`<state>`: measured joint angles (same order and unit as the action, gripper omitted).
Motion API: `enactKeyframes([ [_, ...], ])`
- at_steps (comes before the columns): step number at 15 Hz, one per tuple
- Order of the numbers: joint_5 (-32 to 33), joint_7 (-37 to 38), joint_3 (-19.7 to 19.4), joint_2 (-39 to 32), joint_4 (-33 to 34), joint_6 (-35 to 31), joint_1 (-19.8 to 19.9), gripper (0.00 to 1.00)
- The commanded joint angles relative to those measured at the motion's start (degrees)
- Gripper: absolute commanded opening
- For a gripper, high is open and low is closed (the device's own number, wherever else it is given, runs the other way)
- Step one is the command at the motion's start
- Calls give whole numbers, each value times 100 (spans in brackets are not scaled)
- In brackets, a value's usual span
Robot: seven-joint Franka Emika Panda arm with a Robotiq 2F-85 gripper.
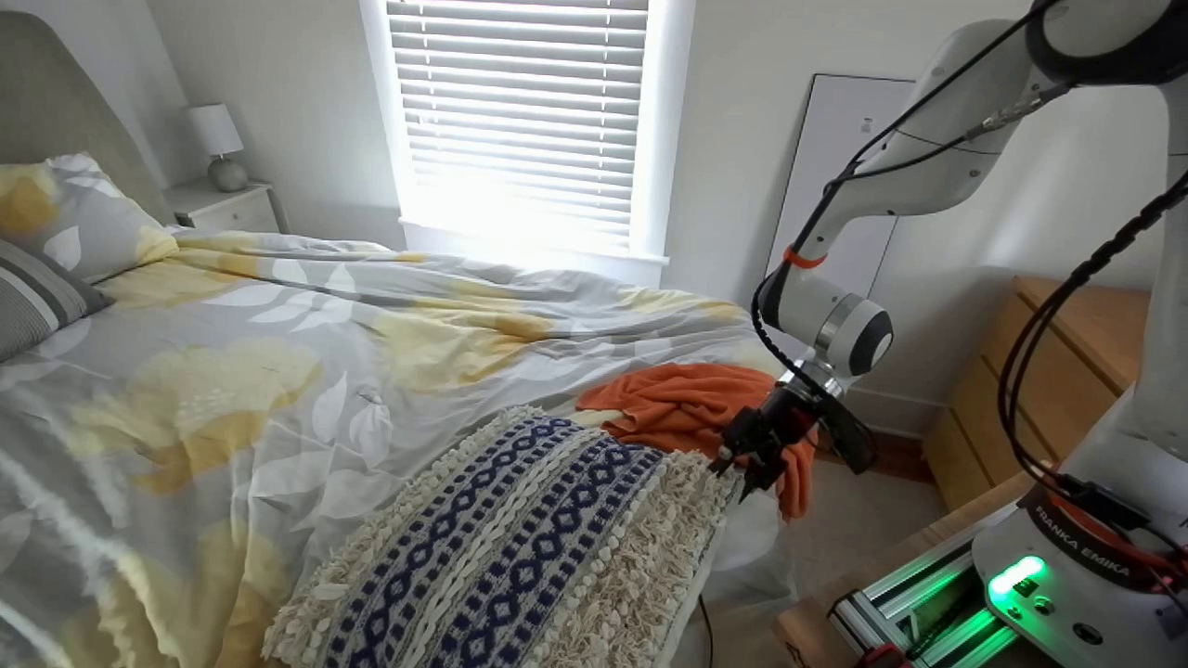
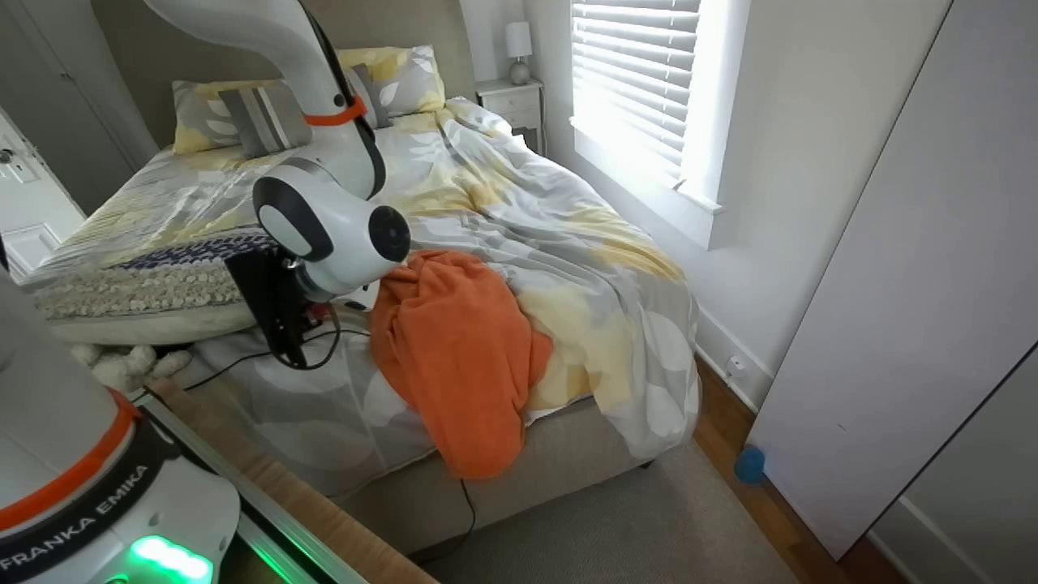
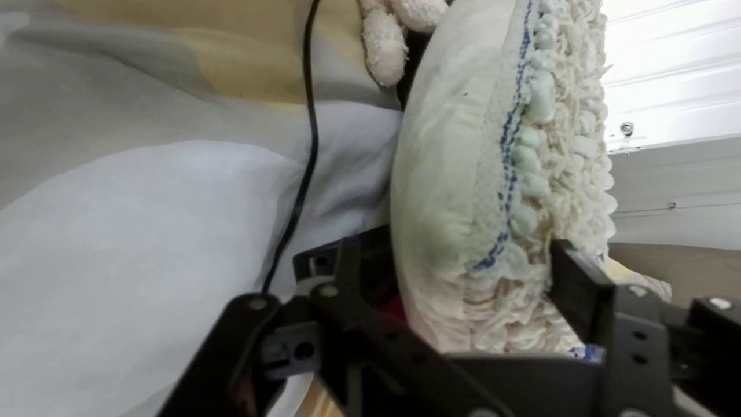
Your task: Pull the pillow to the right
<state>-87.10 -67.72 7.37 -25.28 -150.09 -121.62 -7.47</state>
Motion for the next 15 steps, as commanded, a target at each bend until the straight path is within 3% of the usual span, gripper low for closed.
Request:
enactKeyframes([
  [1,-624,-422,-6,-307,146,466,-17,50],
  [6,-954,-735,-84,-226,260,998,-68,11],
  [8,-1106,-975,-79,-80,367,1097,-96,1],
  [15,-1756,-1558,-5,529,1064,765,-386,3],
])
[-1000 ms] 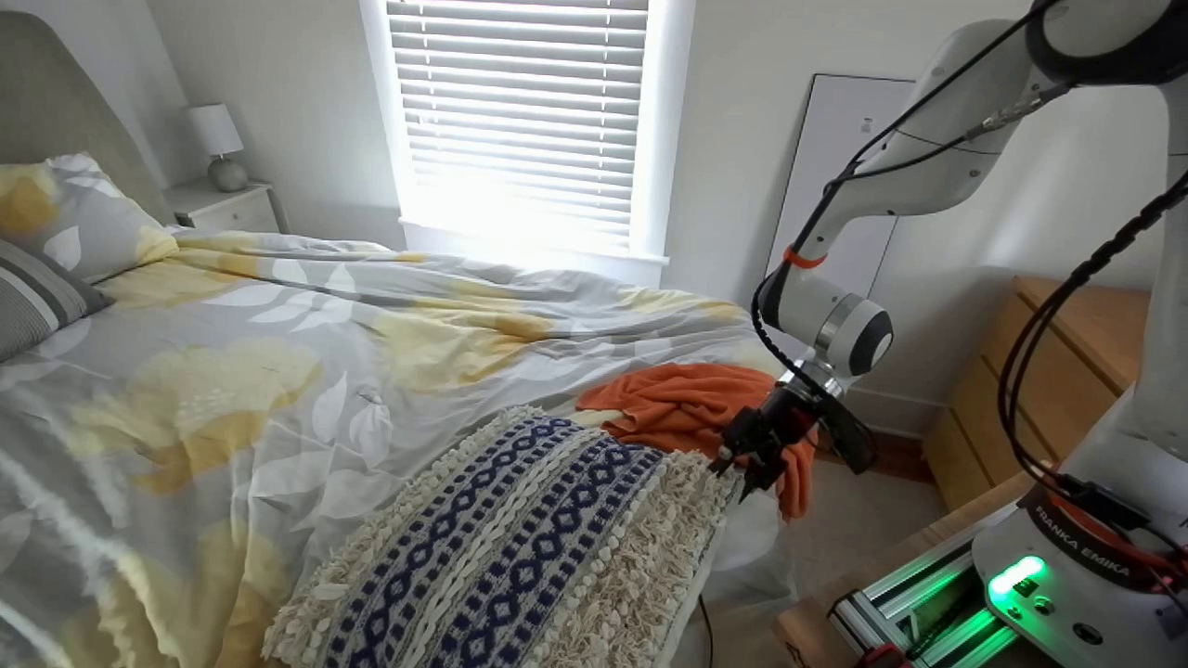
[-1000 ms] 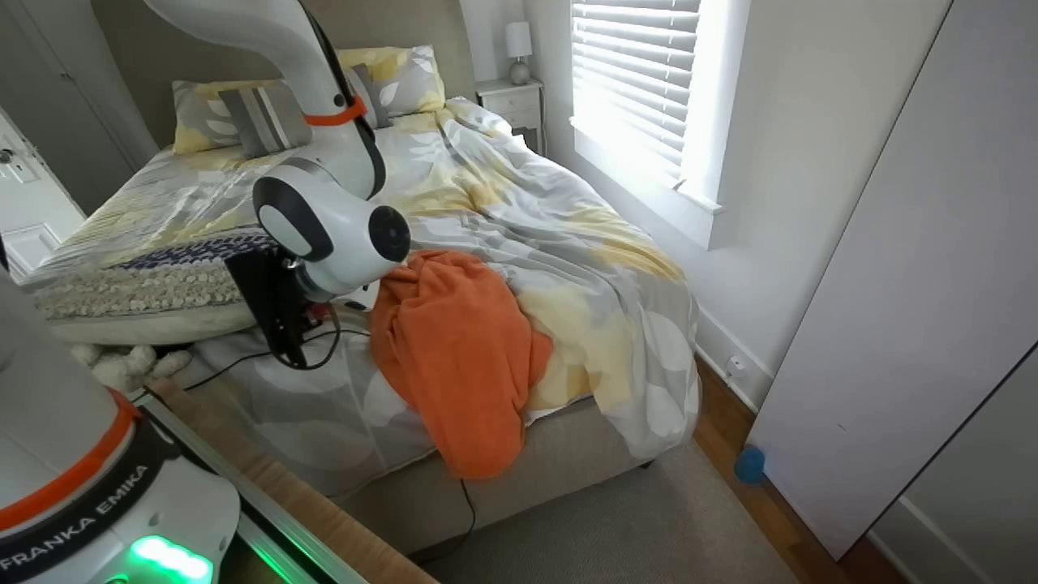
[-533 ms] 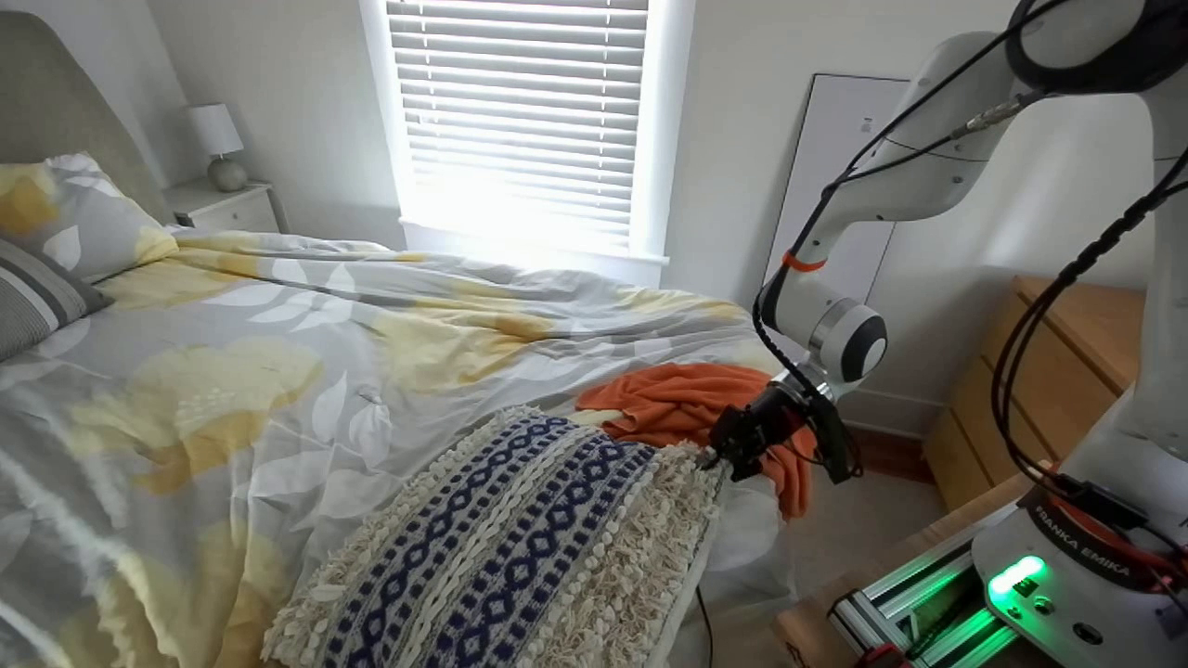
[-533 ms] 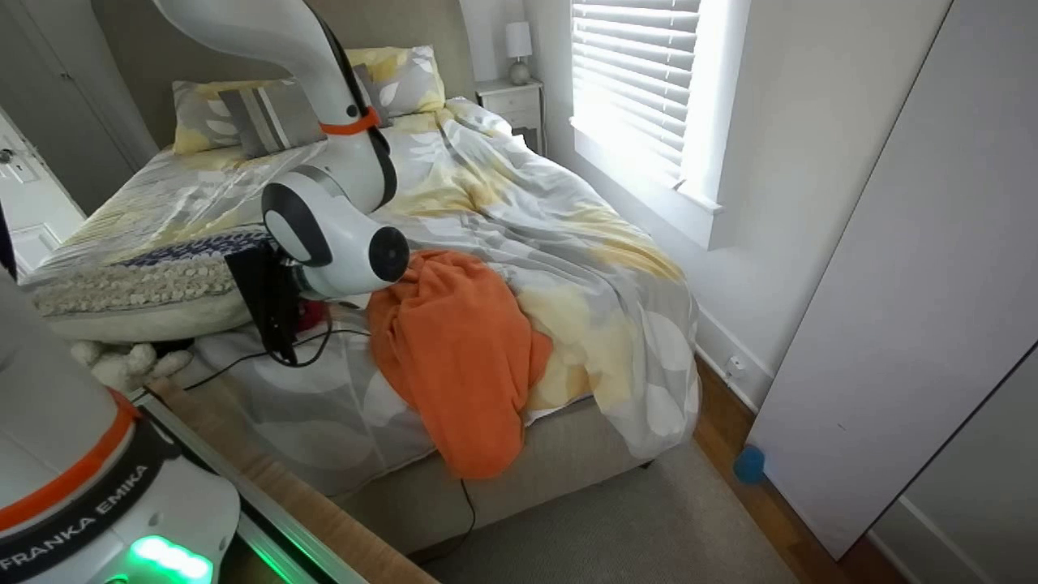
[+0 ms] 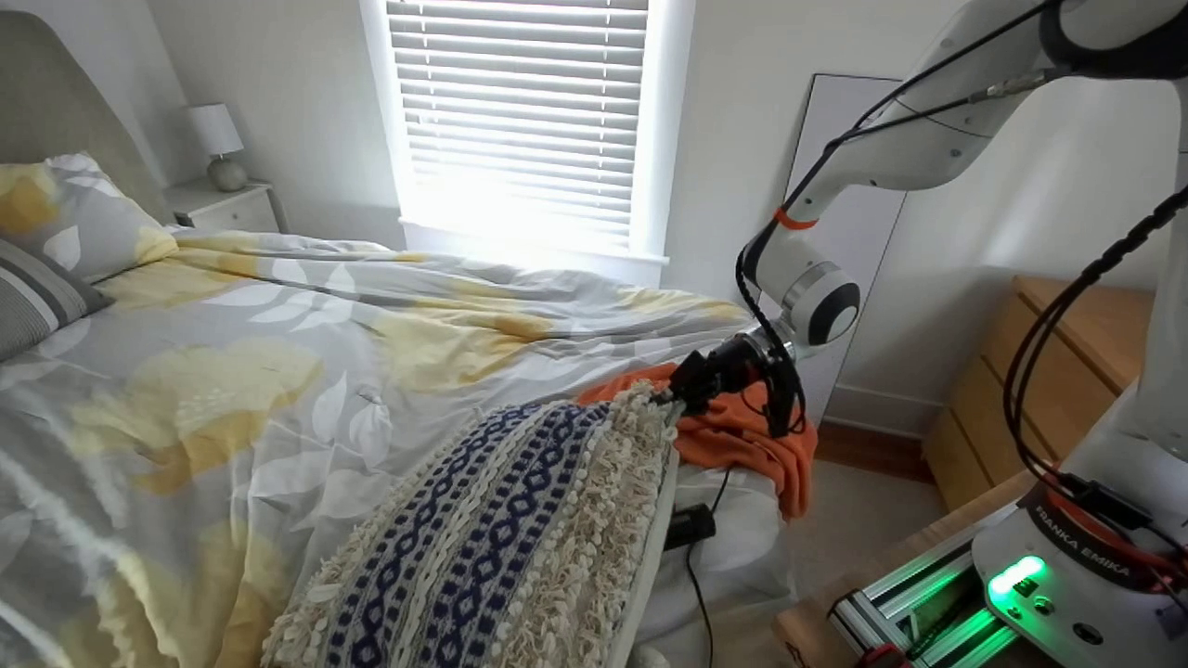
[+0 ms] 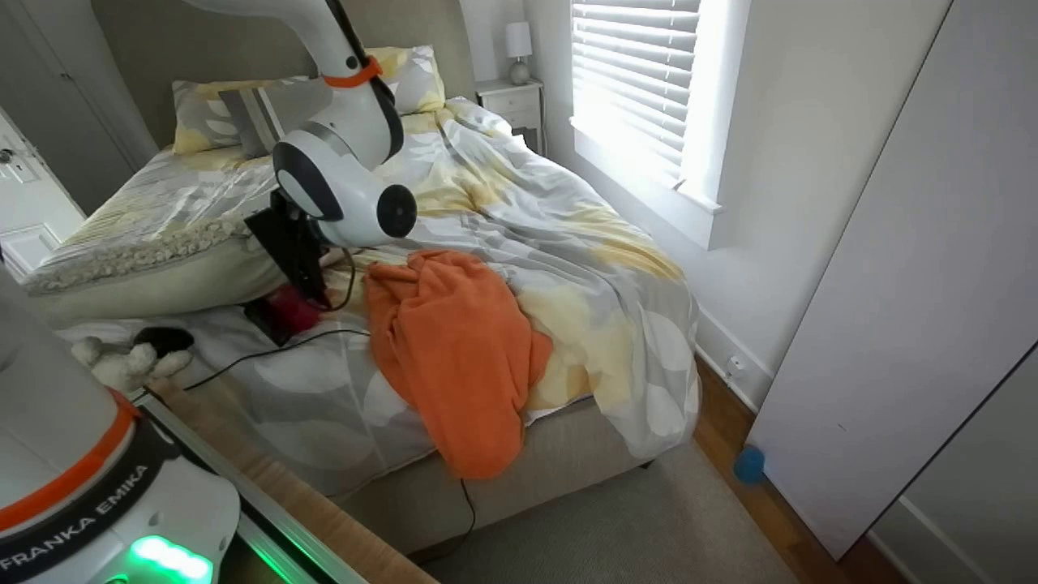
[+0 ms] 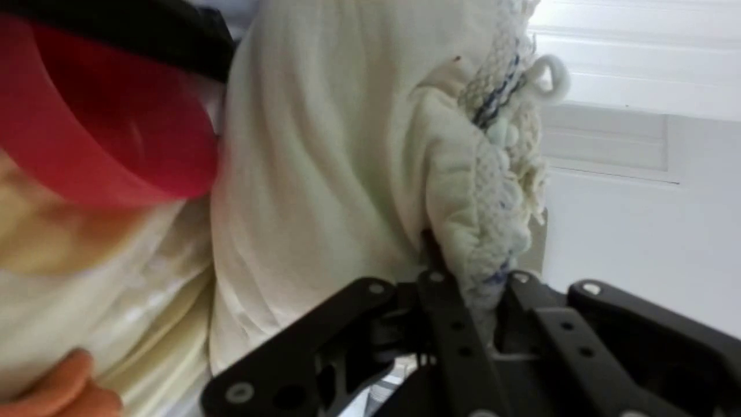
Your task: Pull the pillow to the right
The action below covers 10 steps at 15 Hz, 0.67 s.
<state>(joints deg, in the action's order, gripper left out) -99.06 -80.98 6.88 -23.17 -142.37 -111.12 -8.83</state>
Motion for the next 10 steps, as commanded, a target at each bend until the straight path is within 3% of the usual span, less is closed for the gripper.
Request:
enactKeyframes([
  [1,-527,-171,23,408,420,-476,-317,3],
  [2,-513,-150,12,469,523,-671,-364,3],
  [3,-158,-47,-51,297,323,-304,-219,3],
  [4,-126,15,-41,373,377,-372,-243,13],
  [9,-113,9,-77,309,265,-369,-234,13],
  [10,-113,9,-78,305,266,-368,-234,3],
])
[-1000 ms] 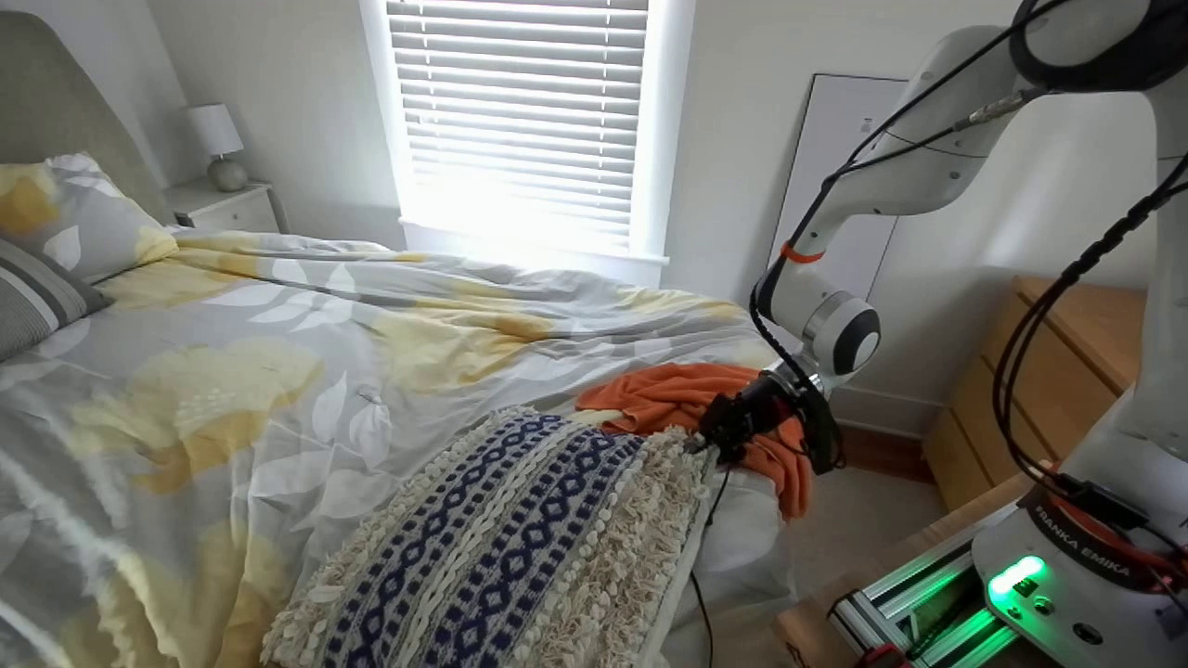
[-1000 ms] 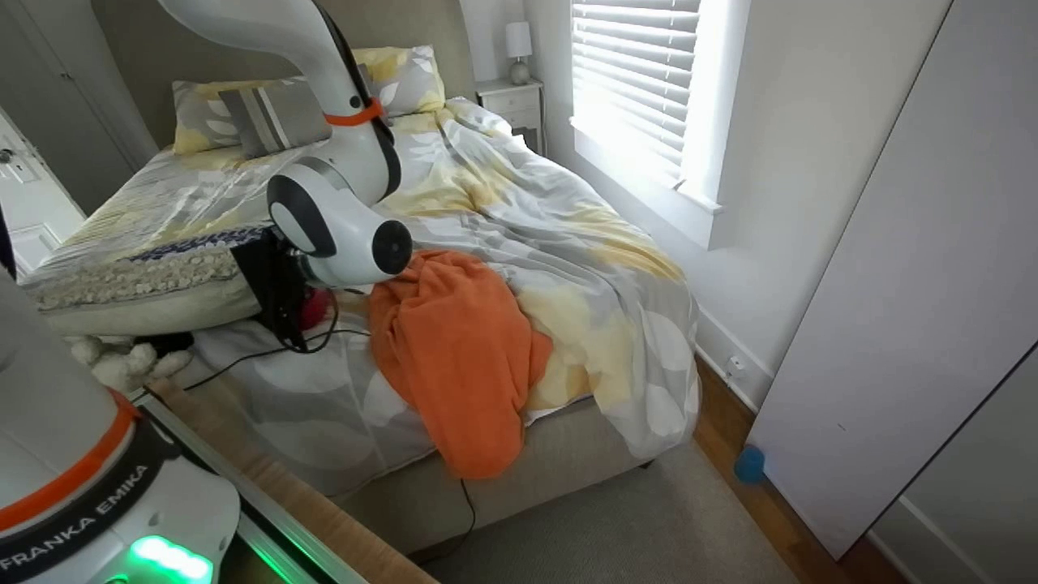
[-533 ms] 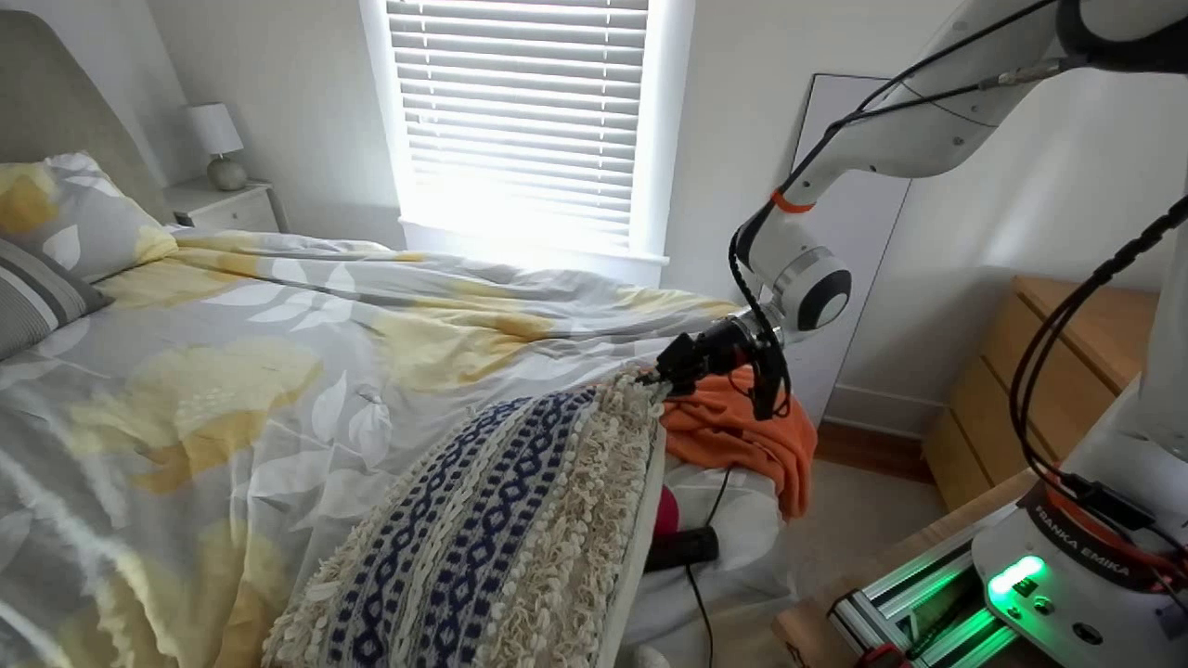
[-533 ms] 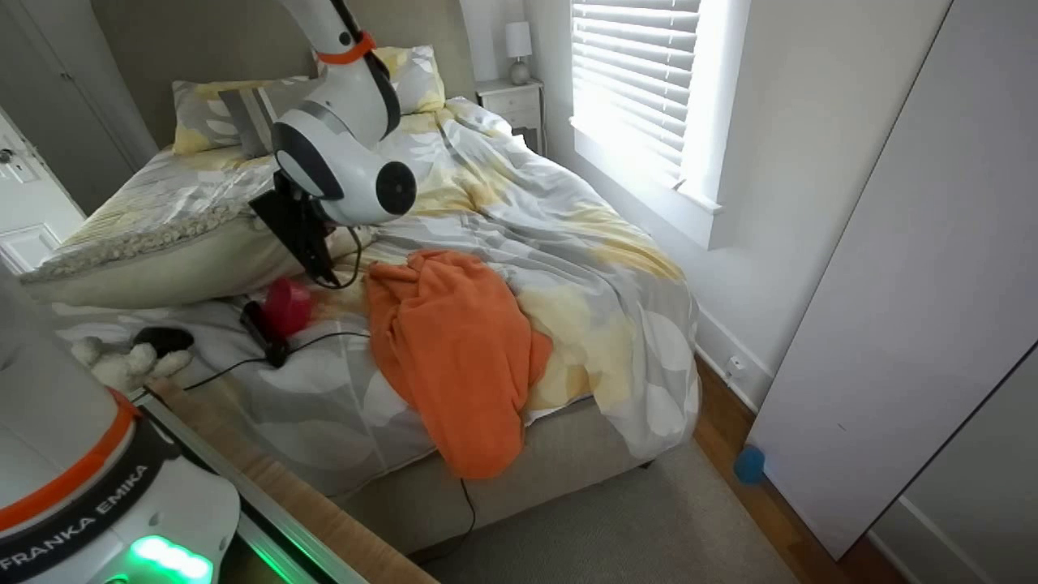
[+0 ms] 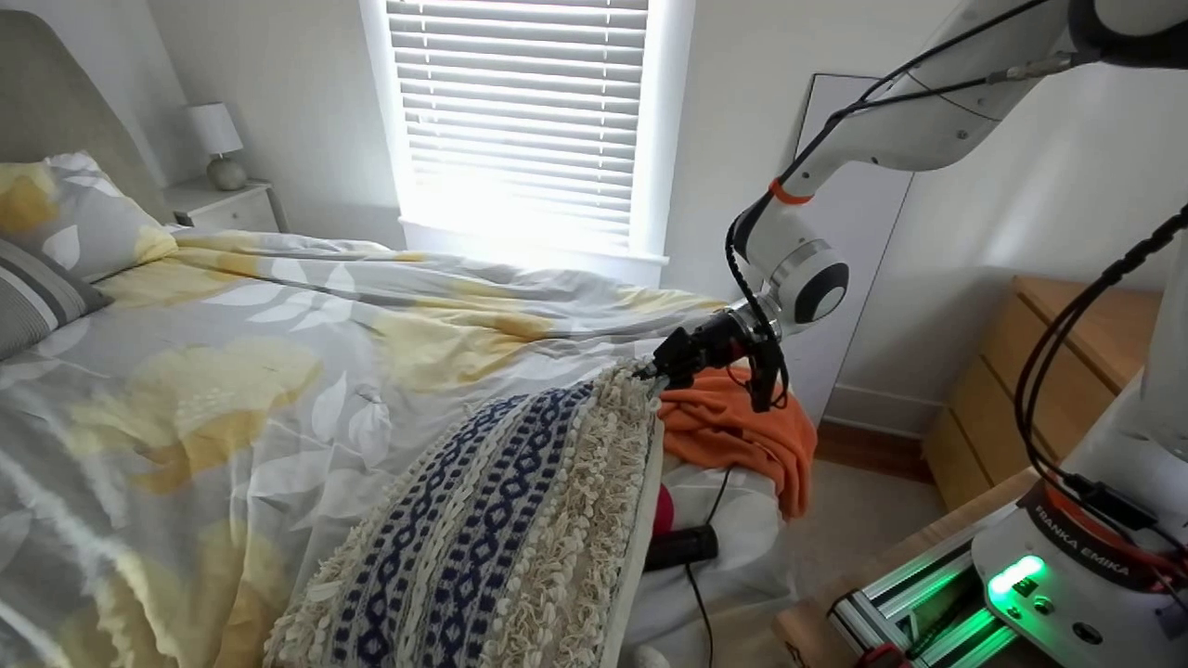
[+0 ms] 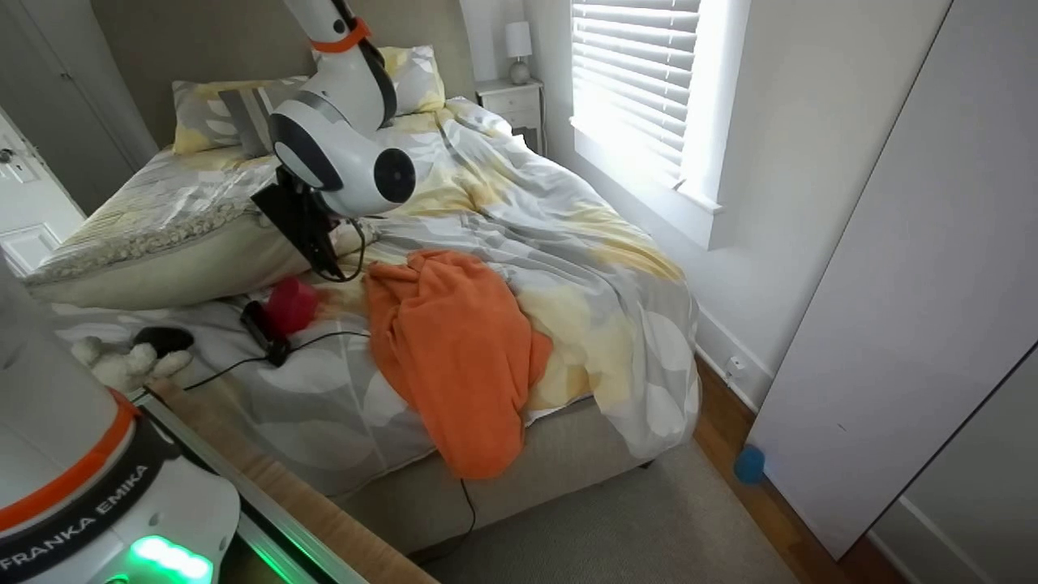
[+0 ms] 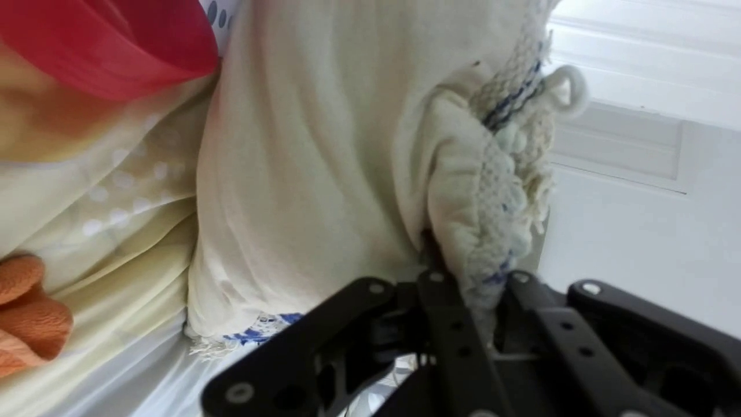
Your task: Pull the pillow to the right
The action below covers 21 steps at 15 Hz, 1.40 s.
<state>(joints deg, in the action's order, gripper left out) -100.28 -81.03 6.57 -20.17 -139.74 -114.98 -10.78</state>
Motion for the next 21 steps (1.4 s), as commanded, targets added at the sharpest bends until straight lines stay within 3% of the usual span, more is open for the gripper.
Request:
enactKeyframes([
  [1,-133,-141,-28,-49,125,40,-44,3],
  [5,-922,-91,108,-189,849,101,-88,3],
  [10,-1813,-82,104,-700,2421,-260,-251,3],
  [15,-2034,-204,-84,-1411,3837,-784,-239,3],
  [21,-2090,-595,-462,-1992,4491,-1115,99,3],
])
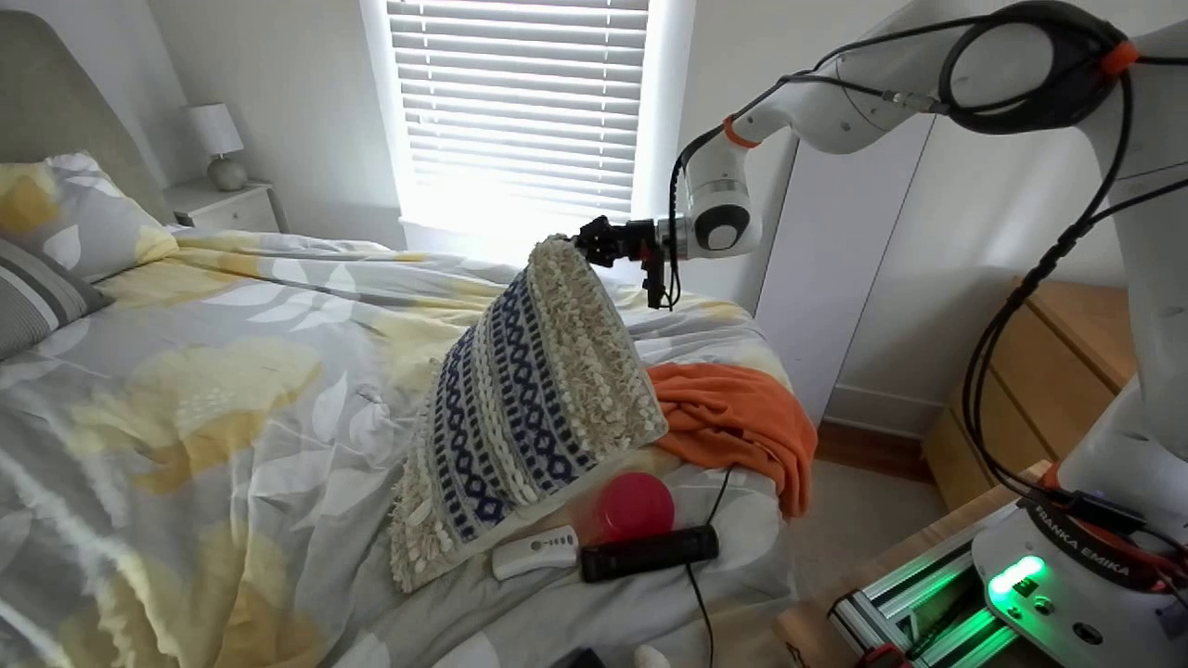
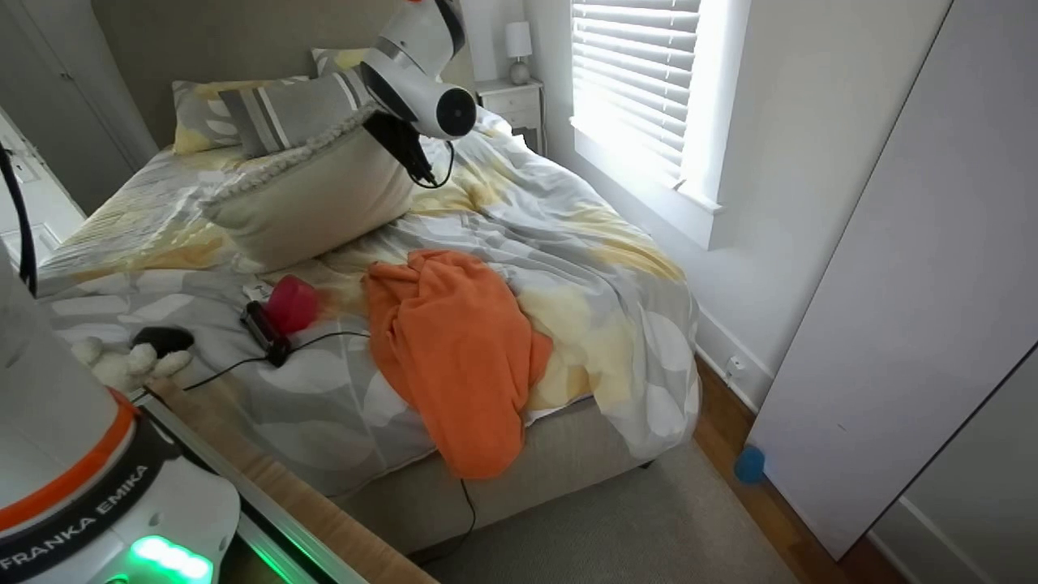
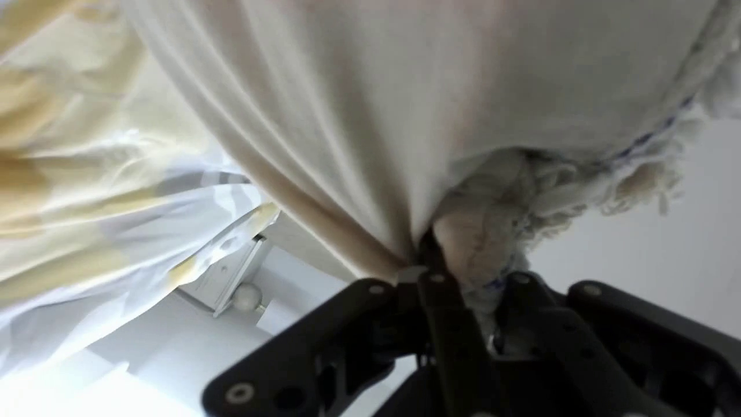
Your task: Pull the pillow to the right
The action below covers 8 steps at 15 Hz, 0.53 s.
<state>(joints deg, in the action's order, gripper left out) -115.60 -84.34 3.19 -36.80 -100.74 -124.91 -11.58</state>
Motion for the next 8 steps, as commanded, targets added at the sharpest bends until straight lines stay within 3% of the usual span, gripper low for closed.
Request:
enactKeyframes([
  [1,-583,-217,-167,-366,654,-158,245,3],
  [3,-740,-190,-207,-398,712,-302,336,3],
  [4,-129,-20,-217,-286,331,-91,283,13],
  [8,-267,-16,-244,-332,444,-169,355,13],
])
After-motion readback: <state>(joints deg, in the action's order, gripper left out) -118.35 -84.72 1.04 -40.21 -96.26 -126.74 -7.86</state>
